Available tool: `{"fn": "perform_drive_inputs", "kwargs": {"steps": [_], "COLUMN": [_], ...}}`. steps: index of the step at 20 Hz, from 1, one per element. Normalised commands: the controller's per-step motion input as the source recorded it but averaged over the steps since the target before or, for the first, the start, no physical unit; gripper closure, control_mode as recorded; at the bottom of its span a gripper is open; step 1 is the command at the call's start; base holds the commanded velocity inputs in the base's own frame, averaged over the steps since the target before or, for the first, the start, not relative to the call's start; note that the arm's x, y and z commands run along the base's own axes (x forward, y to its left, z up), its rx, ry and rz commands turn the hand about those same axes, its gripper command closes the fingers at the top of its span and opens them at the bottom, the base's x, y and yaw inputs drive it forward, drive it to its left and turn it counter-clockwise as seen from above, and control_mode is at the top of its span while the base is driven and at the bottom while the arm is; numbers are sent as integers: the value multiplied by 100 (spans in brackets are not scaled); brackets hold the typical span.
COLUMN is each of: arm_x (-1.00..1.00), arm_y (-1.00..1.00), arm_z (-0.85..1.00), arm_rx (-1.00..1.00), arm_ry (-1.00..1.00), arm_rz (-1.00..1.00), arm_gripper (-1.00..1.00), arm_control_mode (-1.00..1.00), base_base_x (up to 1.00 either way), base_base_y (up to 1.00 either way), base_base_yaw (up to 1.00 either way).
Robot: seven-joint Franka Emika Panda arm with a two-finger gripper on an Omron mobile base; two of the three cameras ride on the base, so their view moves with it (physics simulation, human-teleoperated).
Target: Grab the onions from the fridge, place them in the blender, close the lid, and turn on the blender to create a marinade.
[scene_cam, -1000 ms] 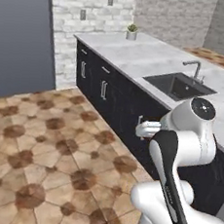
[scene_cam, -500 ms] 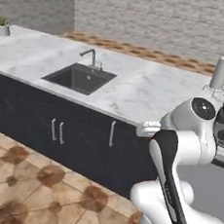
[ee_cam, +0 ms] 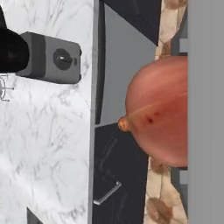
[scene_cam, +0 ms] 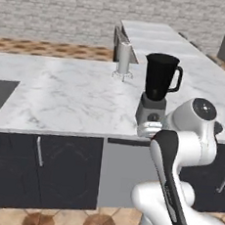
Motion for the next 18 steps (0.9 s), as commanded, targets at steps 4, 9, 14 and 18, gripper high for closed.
{"fn": "perform_drive_inputs", "kwargs": {"steps": [4, 9, 14, 18], "arm_x": [0, 0, 0, 0], "arm_y": [0, 0, 0, 0], "arm_z": [0, 0, 0, 0], "arm_rx": [0, 0, 0, 0], "arm_ry": [0, 0, 0, 0], "arm_rz": [0, 0, 0, 0], "arm_gripper": [100, 100, 100, 100], "arm_control_mode": [100, 100, 100, 100], "base_base_x": [43, 39, 32, 48], "base_base_y": [-92, -62, -6, 0], "base_base_yaw": [-37, -7, -2, -3]}}
